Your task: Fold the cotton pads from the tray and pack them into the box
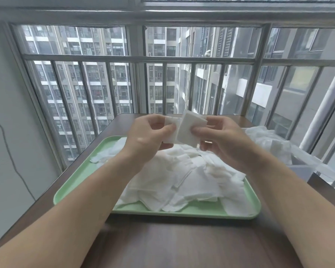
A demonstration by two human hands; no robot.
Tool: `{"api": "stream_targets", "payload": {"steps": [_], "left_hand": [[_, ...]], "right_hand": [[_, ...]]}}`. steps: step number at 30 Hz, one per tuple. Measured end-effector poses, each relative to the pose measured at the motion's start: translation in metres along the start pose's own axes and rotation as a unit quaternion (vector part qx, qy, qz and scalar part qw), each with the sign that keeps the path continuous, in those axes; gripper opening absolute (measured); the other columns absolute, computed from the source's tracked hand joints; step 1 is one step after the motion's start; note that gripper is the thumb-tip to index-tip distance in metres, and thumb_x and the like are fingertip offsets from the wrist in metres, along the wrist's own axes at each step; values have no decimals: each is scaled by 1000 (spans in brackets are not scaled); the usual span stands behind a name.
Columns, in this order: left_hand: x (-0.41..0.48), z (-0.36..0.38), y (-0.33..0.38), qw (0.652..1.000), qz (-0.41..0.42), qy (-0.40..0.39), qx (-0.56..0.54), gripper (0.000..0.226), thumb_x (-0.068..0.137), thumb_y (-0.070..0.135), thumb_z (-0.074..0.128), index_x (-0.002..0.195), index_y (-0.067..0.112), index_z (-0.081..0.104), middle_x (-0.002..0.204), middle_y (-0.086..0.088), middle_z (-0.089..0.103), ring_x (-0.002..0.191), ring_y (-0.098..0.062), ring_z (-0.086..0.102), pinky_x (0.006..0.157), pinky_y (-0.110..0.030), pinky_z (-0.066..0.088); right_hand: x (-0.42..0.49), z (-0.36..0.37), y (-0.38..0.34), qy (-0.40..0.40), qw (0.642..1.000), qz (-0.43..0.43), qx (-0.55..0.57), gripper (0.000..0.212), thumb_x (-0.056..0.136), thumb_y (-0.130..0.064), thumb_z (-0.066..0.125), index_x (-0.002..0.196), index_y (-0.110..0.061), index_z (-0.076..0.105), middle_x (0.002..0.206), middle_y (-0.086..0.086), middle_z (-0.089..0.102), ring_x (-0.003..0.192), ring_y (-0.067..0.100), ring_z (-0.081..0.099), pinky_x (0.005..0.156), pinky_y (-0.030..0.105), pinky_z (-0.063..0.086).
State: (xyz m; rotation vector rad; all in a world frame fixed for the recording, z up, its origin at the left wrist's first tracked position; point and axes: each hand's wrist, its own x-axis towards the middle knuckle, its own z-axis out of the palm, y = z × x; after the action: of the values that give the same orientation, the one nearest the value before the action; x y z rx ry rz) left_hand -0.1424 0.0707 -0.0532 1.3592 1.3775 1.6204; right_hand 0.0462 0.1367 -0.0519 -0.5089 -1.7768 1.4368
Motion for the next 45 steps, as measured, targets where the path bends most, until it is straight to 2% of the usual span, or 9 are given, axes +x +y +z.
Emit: {"api": "stream_targets", "payload": {"steps": [10,14,17,19,23,29,34,41,45], "left_hand": [[-6,6,7,994,-25,-89,-51,26,104,26,52,96,17,74,96,-11,78,88,-25,76,70,-31,61],[-9,6,6,992,10,-126,0,17,88,24,74,103,17,73,95,-6,79,91,-22,76,77,-32,61],[-6,7,2,996,23,-81,2,16,91,4,69,103,15,70,92,-4,78,89,-20,75,74,-31,61],[-2,4,1,1000,17,-17,-15,17,91,1,64,102,13,69,90,-2,76,85,-18,73,71,-31,62],[7,-8,2,995,-13,77,-54,23,90,-1,54,109,8,64,100,-6,69,84,-20,69,63,-25,58],[10,-9,-3,994,-30,94,-45,22,89,4,54,105,16,64,97,-1,67,84,-17,65,61,-24,56],[10,-8,-3,995,-19,98,-30,23,90,5,55,110,13,63,100,-3,66,85,-17,65,60,-24,55],[10,-8,-3,994,-20,105,-23,21,89,4,54,102,17,63,100,-4,66,85,-19,65,61,-26,56],[10,-8,-4,994,-20,103,-8,23,89,2,57,107,12,65,98,-4,69,84,-16,66,69,-29,61]], "right_hand": [[0,7,2,67,994,30,-78,15,79,-11,82,86,-2,72,61,0,62,51,12,48,54,26,38],[-1,9,0,125,981,34,-146,34,75,-28,87,69,-6,62,52,-3,54,47,11,46,49,24,37],[1,9,3,198,953,25,-229,49,82,-47,78,60,-14,49,51,-5,45,46,9,40,52,27,33],[3,6,4,222,935,5,-277,47,93,-45,66,65,-10,54,61,-2,60,50,5,50,57,28,38],[5,2,1,157,899,-11,-410,6,92,-21,67,90,-19,73,88,-8,71,74,1,61,68,14,48],[20,7,3,24,841,63,-537,14,93,-15,63,103,-23,69,113,-6,67,92,11,61,80,22,41],[35,10,6,0,830,131,-542,30,84,-39,77,104,-18,70,104,-5,68,93,13,63,73,22,43],[38,11,17,26,840,107,-532,11,85,-25,70,92,-17,75,86,-6,70,80,11,66,66,23,50],[35,9,21,122,846,41,-518,19,92,-18,56,91,-14,74,85,-1,70,83,18,63,71,28,46]]}}
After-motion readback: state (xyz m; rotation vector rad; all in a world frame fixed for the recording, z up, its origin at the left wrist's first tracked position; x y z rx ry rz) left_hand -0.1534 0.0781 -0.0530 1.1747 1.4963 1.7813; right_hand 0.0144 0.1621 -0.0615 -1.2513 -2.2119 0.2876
